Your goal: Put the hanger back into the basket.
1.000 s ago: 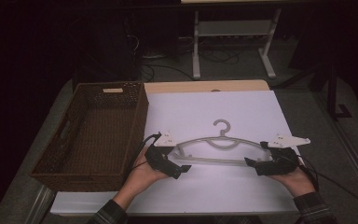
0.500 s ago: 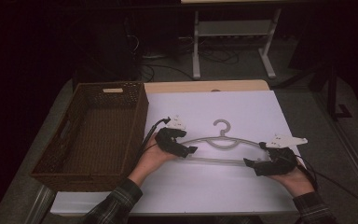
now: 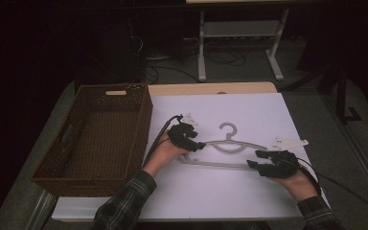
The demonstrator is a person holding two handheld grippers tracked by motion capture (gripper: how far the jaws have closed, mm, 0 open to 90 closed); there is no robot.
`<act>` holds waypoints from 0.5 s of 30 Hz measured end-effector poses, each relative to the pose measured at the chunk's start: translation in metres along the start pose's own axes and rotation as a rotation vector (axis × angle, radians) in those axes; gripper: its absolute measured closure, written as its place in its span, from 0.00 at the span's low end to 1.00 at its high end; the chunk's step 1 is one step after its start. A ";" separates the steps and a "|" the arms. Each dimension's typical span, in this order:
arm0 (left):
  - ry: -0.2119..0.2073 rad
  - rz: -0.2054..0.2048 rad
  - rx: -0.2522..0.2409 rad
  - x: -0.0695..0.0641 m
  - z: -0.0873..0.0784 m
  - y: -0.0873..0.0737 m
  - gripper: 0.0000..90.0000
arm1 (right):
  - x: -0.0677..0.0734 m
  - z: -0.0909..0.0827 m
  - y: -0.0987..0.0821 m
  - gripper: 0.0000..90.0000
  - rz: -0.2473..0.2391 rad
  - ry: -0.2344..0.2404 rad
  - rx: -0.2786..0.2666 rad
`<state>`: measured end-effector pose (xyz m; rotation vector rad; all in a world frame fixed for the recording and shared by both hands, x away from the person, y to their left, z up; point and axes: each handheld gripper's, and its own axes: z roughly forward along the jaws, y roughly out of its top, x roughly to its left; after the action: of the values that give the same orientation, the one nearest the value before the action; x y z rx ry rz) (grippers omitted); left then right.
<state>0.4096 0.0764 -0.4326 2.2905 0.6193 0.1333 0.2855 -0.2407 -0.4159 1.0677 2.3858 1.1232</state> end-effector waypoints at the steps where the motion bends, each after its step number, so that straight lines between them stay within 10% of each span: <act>1: 0.005 -0.001 0.002 0.001 0.000 0.000 0.42 | 0.002 0.004 0.001 0.67 -0.014 0.007 0.006; 7: 0.001 -0.012 -0.005 0.004 0.002 0.000 0.42 | 0.014 0.030 0.010 0.98 -0.068 0.037 0.053; 15: -0.006 -0.016 0.003 0.006 0.005 -0.001 0.42 | 0.020 0.053 0.013 1.00 -0.103 0.064 0.102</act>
<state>0.4156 0.0766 -0.4373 2.2875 0.6353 0.1182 0.3068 -0.1915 -0.4398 0.9409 2.5410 1.0257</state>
